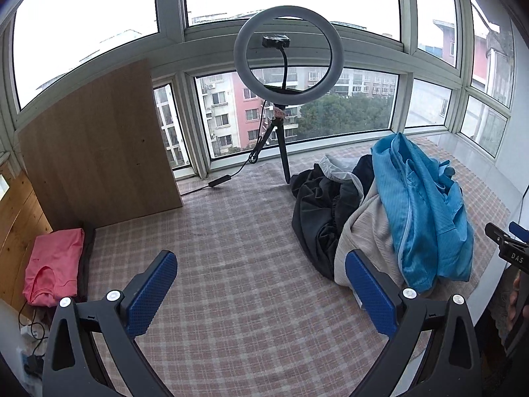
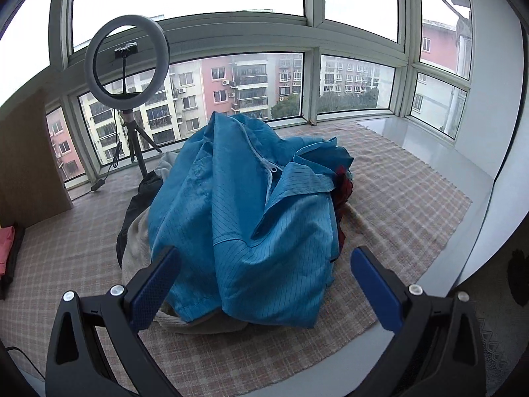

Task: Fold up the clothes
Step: 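Grasp the blue striped coat near its zipper with the right tool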

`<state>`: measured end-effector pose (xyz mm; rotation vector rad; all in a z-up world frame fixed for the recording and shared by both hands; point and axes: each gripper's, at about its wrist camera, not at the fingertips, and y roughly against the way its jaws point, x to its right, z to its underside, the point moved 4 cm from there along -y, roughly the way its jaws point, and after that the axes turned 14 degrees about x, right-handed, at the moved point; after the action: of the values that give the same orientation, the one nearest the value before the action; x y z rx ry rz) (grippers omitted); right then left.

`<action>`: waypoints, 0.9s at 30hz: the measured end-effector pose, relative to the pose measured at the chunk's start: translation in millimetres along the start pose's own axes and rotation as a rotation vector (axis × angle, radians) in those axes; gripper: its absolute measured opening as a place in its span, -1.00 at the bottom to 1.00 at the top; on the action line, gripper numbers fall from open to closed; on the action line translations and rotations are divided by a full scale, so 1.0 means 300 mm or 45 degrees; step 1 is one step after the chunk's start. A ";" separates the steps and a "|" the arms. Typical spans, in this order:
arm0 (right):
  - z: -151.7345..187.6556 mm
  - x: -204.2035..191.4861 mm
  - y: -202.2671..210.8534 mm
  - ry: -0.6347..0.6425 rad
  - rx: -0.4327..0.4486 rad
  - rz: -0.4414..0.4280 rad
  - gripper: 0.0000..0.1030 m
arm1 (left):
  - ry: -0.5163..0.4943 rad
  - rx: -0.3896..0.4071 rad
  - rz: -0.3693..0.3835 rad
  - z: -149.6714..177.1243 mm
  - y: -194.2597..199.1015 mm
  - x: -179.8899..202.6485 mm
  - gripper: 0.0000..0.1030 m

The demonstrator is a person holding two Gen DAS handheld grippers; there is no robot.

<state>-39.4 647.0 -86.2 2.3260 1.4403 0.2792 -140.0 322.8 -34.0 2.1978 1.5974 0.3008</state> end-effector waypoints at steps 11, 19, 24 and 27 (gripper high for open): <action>-0.126 0.007 -0.372 -0.129 -0.126 -0.319 1.00 | 0.028 -0.074 -0.186 0.003 -0.062 -0.023 0.99; -0.068 -0.309 -0.654 0.144 -0.266 -0.389 0.80 | 0.039 -0.116 -0.308 0.027 -0.065 -0.092 0.99; -0.053 -0.218 -0.708 -0.280 -0.325 -0.649 -0.61 | 0.054 -0.172 -0.344 0.057 -0.080 -0.137 0.99; -0.099 -0.130 -0.661 -0.512 -0.260 -0.771 -0.87 | 0.042 -0.184 -0.327 0.062 -0.090 -0.139 0.99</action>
<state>-229.2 697.4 -142.3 1.5718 1.7119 -0.1947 -169.0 286.9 -60.0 1.8653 1.7923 0.3647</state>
